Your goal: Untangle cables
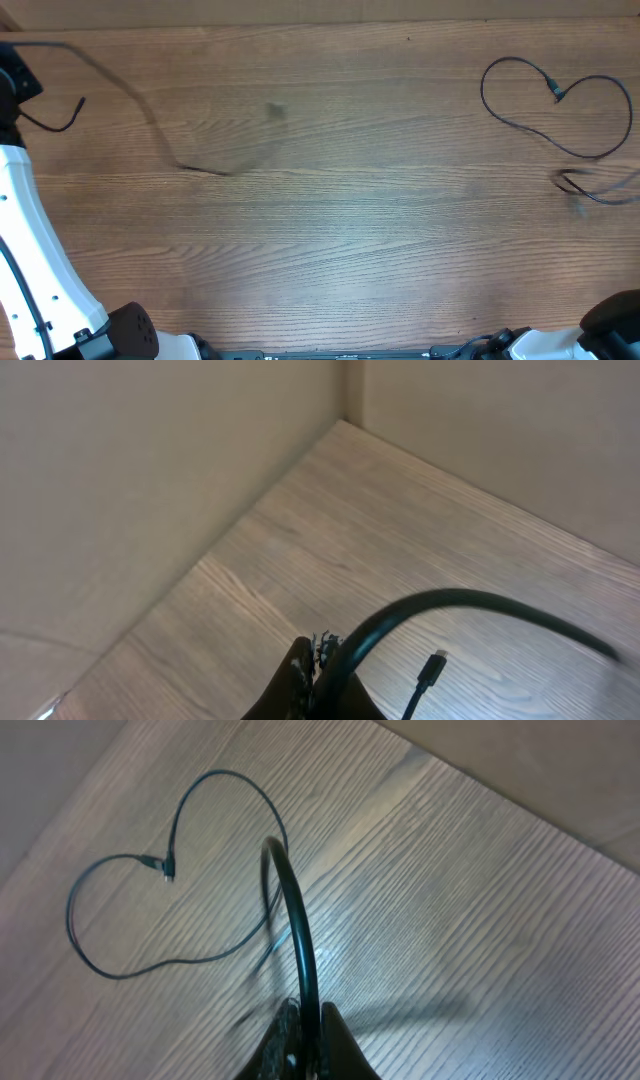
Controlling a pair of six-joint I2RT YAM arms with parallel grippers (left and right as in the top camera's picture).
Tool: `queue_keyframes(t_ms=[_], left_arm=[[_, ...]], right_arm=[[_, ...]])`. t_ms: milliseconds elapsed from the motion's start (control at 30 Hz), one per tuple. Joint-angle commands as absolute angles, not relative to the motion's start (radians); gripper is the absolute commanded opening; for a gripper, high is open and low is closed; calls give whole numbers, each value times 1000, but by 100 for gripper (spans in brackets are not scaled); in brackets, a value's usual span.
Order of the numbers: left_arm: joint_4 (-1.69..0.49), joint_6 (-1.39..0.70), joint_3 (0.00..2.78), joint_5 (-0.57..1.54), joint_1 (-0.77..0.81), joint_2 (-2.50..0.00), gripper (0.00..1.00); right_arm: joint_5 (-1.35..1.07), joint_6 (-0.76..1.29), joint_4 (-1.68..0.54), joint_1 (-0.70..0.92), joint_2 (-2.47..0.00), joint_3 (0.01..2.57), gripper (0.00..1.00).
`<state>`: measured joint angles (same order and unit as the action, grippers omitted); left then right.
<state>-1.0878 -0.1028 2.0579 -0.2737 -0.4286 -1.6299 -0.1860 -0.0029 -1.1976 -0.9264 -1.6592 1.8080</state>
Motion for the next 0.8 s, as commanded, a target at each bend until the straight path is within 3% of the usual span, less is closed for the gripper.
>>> queue_keyframes(t_ms=[0,200,433,767], left_arm=[[-1084,-112,2078,-274,-458,-1622,4],[-1096,-72,2078,-73,-455,-1622,4],[-1114,47,2078,274,-373,-1622,4],[-1121,106,2078,307,-63,-1622,4]], right_arm=[[-285,-9,-1193,-941,-1638,1828,4],[-371,-34,-1196,-897,-1638,1828,4],[-509,-127,-1207,-725,-1638,1828,4],[-477,-103,-1204,-463,-1638,1840,4]])
